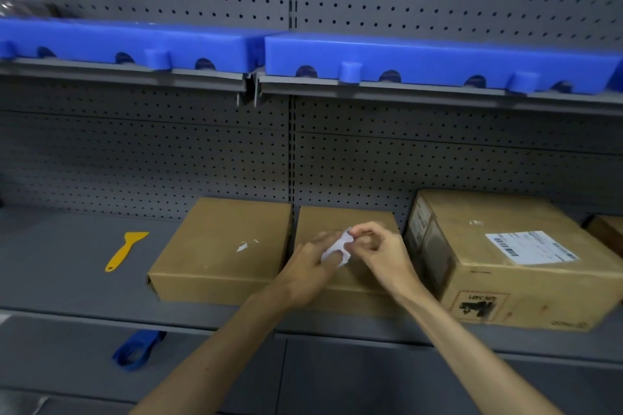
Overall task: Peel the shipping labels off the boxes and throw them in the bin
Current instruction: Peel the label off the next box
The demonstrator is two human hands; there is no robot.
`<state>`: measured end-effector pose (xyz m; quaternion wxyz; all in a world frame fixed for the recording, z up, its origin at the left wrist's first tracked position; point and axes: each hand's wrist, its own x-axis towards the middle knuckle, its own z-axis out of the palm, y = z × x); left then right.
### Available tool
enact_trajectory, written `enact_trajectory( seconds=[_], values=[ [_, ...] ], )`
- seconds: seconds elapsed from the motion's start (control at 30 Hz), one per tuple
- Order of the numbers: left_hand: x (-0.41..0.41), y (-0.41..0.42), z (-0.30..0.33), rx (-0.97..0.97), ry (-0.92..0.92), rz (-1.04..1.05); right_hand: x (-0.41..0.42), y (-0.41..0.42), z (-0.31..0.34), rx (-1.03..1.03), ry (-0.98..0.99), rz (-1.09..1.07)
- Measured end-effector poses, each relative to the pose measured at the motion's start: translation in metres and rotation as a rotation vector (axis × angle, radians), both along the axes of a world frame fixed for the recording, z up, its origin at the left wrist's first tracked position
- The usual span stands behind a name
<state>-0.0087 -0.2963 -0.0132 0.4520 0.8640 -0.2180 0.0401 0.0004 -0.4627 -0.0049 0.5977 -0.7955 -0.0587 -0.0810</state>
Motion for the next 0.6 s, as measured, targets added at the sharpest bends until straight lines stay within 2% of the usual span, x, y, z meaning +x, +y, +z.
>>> enact_trajectory(
  seconds=[0.1,0.17,0.43,0.6],
  values=[
    [0.002,0.001,-0.004,0.034,-0.019,0.016,0.002,-0.002,-0.003,-0.169,-0.004,-0.03],
    [0.004,0.001,-0.004,0.046,-0.018,0.03,0.003,-0.002,-0.003,-0.208,-0.009,-0.024],
    [0.007,-0.001,-0.008,0.085,-0.014,-0.054,0.015,-0.008,-0.005,-0.181,0.026,-0.165],
    [0.015,0.008,-0.013,0.26,-0.212,-0.035,0.008,-0.002,-0.003,-0.144,0.062,-0.073]
  ],
)
